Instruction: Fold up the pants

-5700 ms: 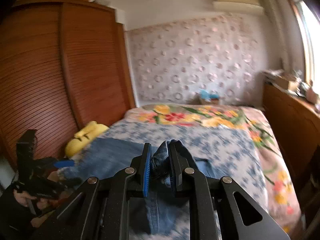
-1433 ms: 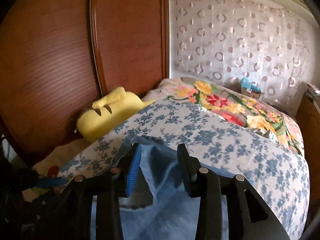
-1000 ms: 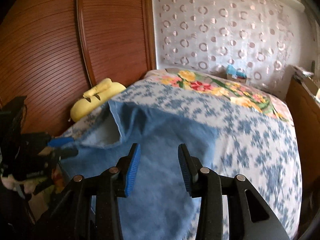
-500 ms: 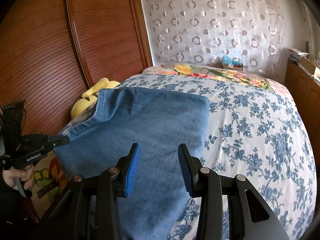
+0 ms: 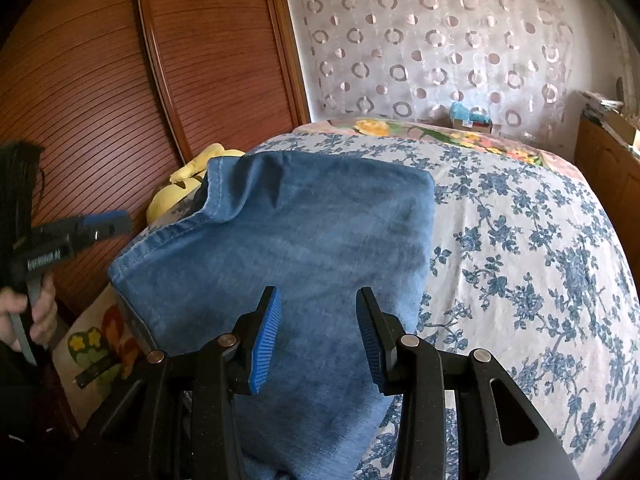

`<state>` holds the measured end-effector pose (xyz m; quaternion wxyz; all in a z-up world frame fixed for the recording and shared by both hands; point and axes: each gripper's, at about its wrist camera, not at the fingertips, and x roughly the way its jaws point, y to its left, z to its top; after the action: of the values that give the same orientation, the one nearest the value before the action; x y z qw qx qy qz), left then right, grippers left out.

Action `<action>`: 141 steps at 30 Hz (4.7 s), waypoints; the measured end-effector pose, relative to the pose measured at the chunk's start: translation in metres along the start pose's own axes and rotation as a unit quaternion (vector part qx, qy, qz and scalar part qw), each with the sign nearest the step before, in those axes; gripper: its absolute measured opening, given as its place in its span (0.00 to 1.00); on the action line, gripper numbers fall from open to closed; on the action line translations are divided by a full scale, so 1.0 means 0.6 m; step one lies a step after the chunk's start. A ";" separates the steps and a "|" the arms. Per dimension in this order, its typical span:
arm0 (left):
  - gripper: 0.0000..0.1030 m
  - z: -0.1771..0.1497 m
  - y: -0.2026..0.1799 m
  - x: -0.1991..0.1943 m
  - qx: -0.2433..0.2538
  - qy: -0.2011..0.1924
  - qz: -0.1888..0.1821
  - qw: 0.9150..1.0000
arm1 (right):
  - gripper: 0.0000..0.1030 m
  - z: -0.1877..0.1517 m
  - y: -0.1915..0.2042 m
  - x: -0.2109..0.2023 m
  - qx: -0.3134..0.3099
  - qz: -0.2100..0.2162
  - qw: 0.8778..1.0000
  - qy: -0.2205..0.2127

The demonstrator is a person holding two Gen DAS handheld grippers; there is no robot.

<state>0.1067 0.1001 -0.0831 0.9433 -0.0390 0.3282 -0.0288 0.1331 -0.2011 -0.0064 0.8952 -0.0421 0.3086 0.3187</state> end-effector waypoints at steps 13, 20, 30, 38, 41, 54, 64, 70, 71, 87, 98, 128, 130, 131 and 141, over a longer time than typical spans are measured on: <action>0.43 0.091 -0.024 0.112 0.007 0.045 -0.020 0.999 | 0.40 -0.012 0.005 0.001 -0.001 -0.003 1.000 -0.001; 0.43 0.095 -0.012 0.177 -0.018 0.111 -0.028 0.993 | 0.40 -0.015 0.003 -0.004 -0.002 0.004 1.000 -0.004; 0.03 0.114 -0.024 0.160 0.063 0.072 0.045 0.994 | 0.41 -0.014 -0.001 0.000 0.002 0.006 1.000 -0.003; 0.14 0.138 0.019 0.154 0.058 0.069 0.060 0.994 | 0.41 -0.013 -0.001 -0.002 0.000 0.006 1.000 -0.004; 0.24 0.130 0.015 0.135 0.066 0.056 0.064 0.994 | 0.41 -0.014 -0.002 -0.004 0.002 0.003 1.000 -0.005; 0.68 0.046 -0.051 0.045 0.047 0.006 0.003 0.999 | 0.41 -0.037 -0.013 -0.024 0.027 -0.033 0.999 -0.008; 0.68 -0.025 -0.092 0.036 0.043 0.023 -0.027 0.998 | 0.57 -0.047 -0.011 -0.019 0.032 -0.058 0.998 0.009; 0.68 -0.052 -0.098 0.053 0.045 0.041 -0.024 0.998 | 0.58 -0.054 -0.015 -0.005 0.042 -0.053 0.997 0.027; 0.68 -0.057 -0.099 0.054 0.046 0.044 -0.024 0.998 | 0.58 -0.055 -0.017 -0.002 0.047 -0.050 0.997 0.030; 0.68 -0.076 -0.134 0.051 0.061 0.048 -0.041 0.996 | 0.58 -0.065 -0.021 -0.015 0.050 -0.069 0.996 0.023; 0.69 -0.086 -0.135 0.064 0.064 0.056 -0.034 0.996 | 0.58 -0.076 -0.024 -0.033 0.068 -0.044 0.996 0.032; 0.74 -0.070 -0.117 0.057 0.049 0.070 -0.068 0.994 | 0.09 -0.042 -0.030 -0.046 0.102 0.056 0.993 -0.034; 0.74 -0.065 -0.111 0.047 0.049 0.064 -0.066 0.995 | 0.09 -0.033 -0.022 -0.049 0.094 0.058 0.993 -0.040; 0.74 -0.061 -0.107 0.038 0.048 0.056 -0.064 0.995 | 0.09 -0.030 -0.019 -0.049 0.091 0.059 0.993 -0.041; 0.74 0.000 -0.050 -0.066 0.040 -0.018 -0.025 0.999 | 0.08 0.026 0.029 -0.030 0.047 0.081 0.993 -0.065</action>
<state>0.0748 0.0735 -0.0558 0.9488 -0.0097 0.3090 -0.0645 0.1199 -0.1928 0.0189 0.8856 0.0461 0.2669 0.3774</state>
